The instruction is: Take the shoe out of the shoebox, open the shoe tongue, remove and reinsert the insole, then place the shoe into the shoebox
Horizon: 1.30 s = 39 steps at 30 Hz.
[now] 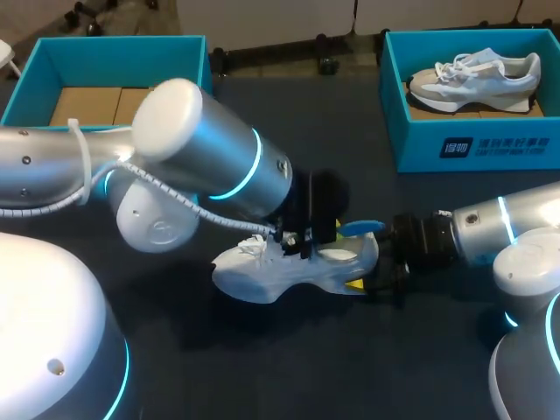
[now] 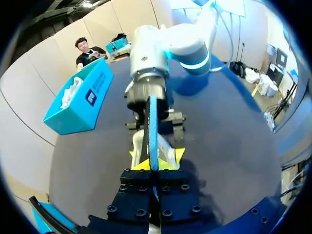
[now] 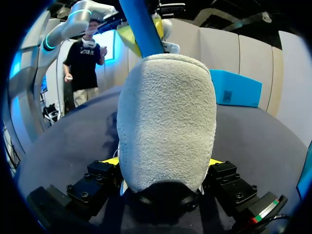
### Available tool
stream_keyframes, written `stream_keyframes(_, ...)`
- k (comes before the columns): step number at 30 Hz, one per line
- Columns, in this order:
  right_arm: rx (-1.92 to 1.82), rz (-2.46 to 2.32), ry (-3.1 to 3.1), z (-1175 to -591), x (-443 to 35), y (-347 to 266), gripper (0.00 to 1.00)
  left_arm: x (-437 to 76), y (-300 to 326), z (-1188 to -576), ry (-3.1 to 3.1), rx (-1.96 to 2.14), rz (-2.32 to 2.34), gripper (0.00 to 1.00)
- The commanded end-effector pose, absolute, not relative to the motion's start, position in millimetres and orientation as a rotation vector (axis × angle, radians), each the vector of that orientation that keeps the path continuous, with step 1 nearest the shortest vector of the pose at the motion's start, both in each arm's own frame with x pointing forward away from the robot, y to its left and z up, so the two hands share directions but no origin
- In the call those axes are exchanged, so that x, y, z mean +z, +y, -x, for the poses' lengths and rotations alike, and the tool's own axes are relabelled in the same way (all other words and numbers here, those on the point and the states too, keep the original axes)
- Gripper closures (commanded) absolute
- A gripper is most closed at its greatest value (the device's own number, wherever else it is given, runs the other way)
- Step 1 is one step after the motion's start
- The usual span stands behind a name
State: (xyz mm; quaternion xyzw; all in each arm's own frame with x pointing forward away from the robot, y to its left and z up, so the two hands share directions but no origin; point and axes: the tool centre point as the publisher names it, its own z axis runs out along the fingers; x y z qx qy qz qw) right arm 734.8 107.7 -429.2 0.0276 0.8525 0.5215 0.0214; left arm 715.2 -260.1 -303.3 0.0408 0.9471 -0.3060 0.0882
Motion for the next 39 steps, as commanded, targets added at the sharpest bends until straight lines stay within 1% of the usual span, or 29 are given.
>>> stream_keyframes(1, 1.613, -0.086, 2.643, -738, -439, 108, 1.00, -286, -264, -714, 2.830, -0.940, -0.115, 1.00)
stream_keyframes(10, 1.613, -0.086, 2.643, -738, -439, 108, 1.00, -259, -282, -715, 2.858, -0.966, -0.108, 1.00)
stream_keyframes(24, 1.613, -0.086, 2.643, -738, -439, 108, 1.00, -195, -309, -710, 2.901, -1.053, -0.122, 1.00)
stream_keyframes(39, 1.613, -0.086, 2.643, -738, -439, 108, 1.00, -119, -339, -707, 2.807, -1.340, -0.185, 1.00)
